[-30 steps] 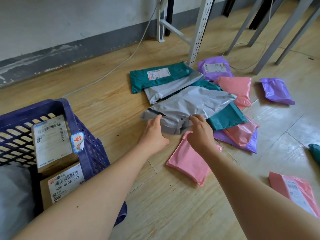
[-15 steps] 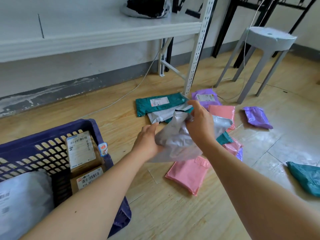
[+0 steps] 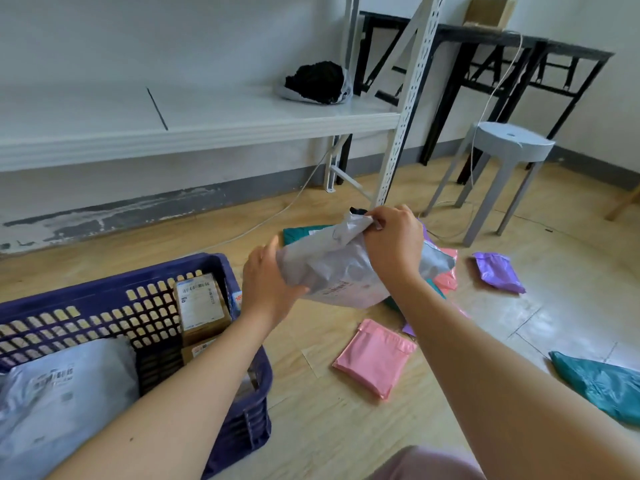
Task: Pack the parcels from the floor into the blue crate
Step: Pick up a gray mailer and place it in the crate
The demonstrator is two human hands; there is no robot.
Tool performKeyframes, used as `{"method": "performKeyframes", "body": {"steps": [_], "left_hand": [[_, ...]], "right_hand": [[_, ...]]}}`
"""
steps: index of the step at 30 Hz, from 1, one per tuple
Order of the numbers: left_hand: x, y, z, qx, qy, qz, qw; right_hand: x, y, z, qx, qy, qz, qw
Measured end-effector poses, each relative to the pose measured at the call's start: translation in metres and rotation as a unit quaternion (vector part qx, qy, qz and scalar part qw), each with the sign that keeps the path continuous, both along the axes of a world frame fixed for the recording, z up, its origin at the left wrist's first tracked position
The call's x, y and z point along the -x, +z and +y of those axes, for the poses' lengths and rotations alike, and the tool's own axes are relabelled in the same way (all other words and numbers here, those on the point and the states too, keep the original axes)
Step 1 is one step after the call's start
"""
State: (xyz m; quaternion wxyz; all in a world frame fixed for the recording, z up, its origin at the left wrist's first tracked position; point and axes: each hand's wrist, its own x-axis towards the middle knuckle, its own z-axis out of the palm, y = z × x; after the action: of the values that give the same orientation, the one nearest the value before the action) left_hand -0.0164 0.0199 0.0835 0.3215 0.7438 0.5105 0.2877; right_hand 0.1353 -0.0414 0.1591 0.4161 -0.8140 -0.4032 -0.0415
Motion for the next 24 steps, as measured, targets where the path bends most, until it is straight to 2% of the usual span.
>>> {"method": "performKeyframes", "body": {"steps": [3,6,9,12,14,16,21,24], "left_hand": [[0.027,0.013,-0.002,0.039,0.084,-0.130,0.987],[0.046,0.027,-0.003,0.078,0.130,-0.191,0.970],[0.065,0.043,-0.006,0.116,0.160,-0.287,0.937],[0.090,0.052,-0.014,0.270,0.100,-0.384,0.877],[0.101,0.053,-0.023,0.353,0.024,-0.375,0.857],[0.112,0.048,-0.023,0.374,-0.016,-0.356,0.856],[0.148,0.052,-0.004,0.332,0.015,-0.366,0.869],[0.175,0.058,0.007,0.311,-0.006,-0.326,0.893]], "right_hand": [[0.024,0.026,0.001,-0.042,0.014,0.015,0.999],[0.049,0.048,0.005,-0.077,0.028,0.020,0.996],[0.073,0.068,0.008,-0.116,0.027,0.029,0.992],[0.095,0.086,0.008,-0.147,0.034,0.059,0.987],[0.107,0.093,0.009,-0.178,0.051,0.098,0.978],[0.122,0.097,0.010,-0.201,0.068,0.134,0.968],[0.148,0.101,0.012,-0.241,0.119,0.214,0.939],[0.157,0.103,0.014,-0.259,0.152,0.279,0.912]]}}
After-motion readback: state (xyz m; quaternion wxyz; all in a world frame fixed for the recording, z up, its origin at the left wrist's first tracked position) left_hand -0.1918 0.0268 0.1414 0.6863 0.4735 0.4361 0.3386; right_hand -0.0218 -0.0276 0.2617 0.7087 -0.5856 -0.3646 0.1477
